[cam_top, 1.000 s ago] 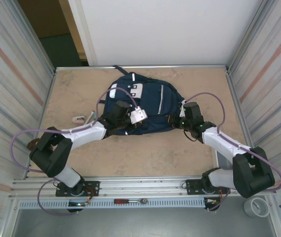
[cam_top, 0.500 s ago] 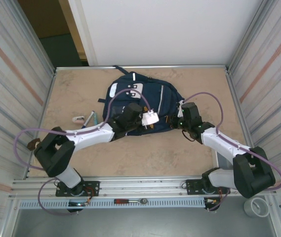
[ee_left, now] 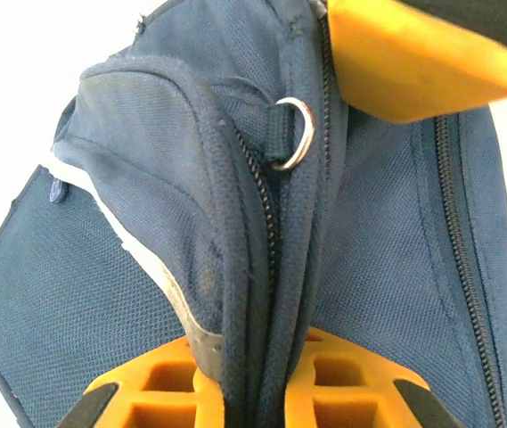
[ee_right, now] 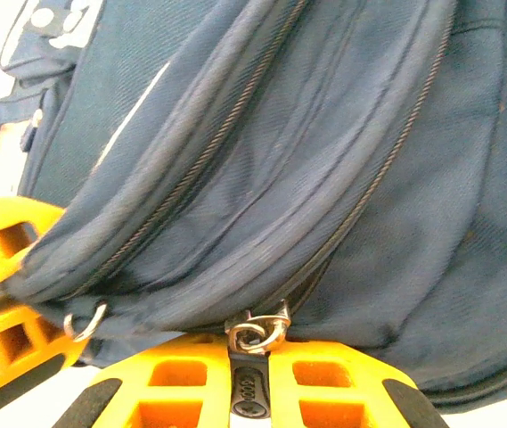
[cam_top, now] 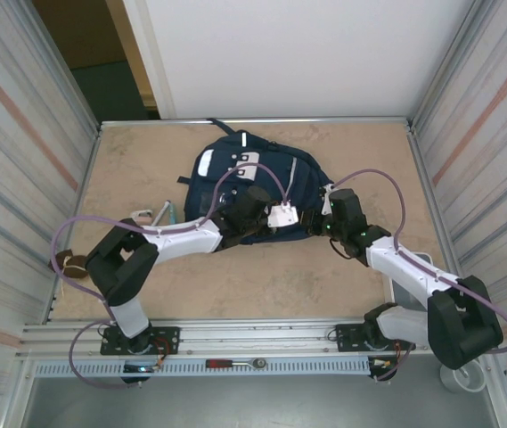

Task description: Pack the student bag

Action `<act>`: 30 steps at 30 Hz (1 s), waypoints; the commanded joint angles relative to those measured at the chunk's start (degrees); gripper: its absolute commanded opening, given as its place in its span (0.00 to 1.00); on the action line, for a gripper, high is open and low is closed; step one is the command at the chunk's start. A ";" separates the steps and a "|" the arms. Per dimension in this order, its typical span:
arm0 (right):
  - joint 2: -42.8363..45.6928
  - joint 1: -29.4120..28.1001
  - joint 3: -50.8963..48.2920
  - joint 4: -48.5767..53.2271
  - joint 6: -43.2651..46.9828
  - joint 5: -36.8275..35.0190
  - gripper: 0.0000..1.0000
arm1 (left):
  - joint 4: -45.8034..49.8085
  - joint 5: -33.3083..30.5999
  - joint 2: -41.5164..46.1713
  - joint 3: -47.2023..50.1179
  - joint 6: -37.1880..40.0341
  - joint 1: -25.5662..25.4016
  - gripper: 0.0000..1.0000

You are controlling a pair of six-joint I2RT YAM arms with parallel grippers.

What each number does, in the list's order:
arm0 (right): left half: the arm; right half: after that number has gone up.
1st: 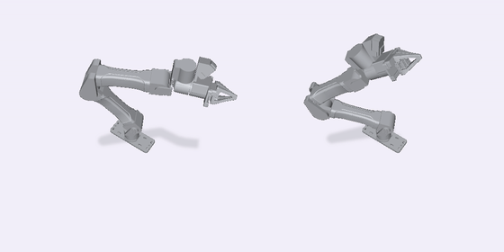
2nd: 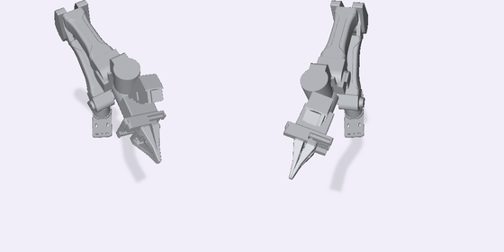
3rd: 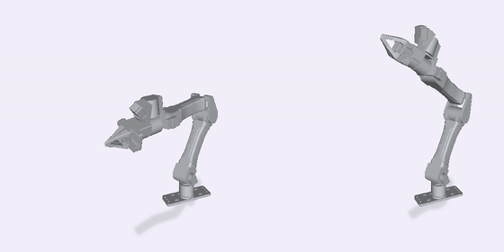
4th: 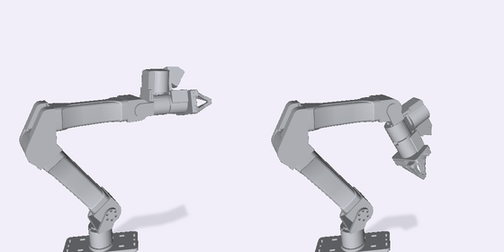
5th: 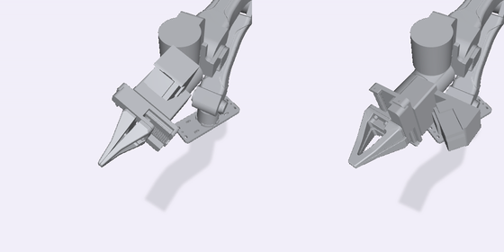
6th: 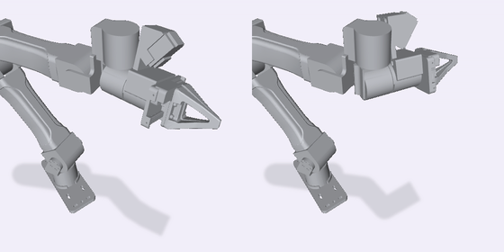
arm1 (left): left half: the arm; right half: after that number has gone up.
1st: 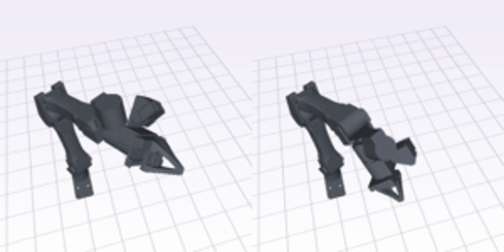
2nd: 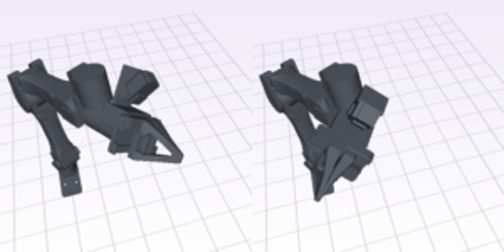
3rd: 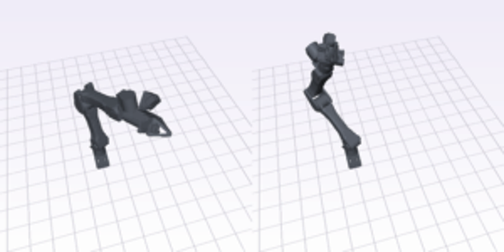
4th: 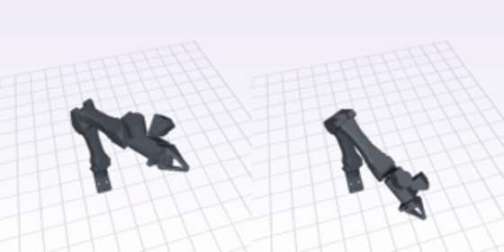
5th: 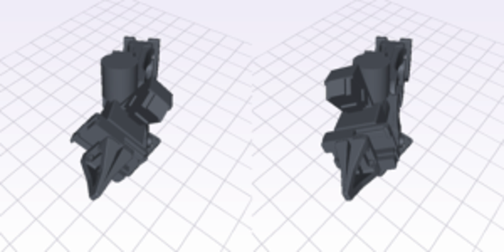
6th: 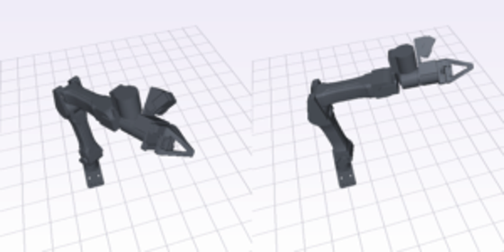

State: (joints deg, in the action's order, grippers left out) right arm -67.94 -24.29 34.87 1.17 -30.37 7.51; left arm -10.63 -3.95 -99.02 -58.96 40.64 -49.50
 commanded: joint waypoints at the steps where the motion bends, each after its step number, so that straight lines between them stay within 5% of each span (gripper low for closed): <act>1: 0.91 5.13 1.43 6.42 0.49 -7.36 0.00 | -0.79 5.66 5.97 3.33 -2.14 2.95 0.00; 6: -1.95 8.19 2.44 5.09 2.10 -2.71 0.00 | 0.12 15.63 10.87 6.71 -6.54 7.39 0.00; 14: -4.24 7.73 3.17 0.15 9.17 9.45 0.01 | 0.26 18.83 12.29 7.09 -8.30 8.64 0.00; 24: -1.66 3.10 3.51 3.31 15.69 -0.06 0.30 | 0.70 19.94 11.66 6.49 -8.67 8.69 0.00; 30: -2.33 0.66 3.64 3.28 17.89 -2.82 0.31 | 0.42 20.11 10.98 6.22 -8.78 8.72 0.00</act>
State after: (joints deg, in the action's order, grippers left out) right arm -70.35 -23.27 36.99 2.44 -15.33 9.30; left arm -8.99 13.74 -90.65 -51.77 34.41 -41.30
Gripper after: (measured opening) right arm 0.310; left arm 0.153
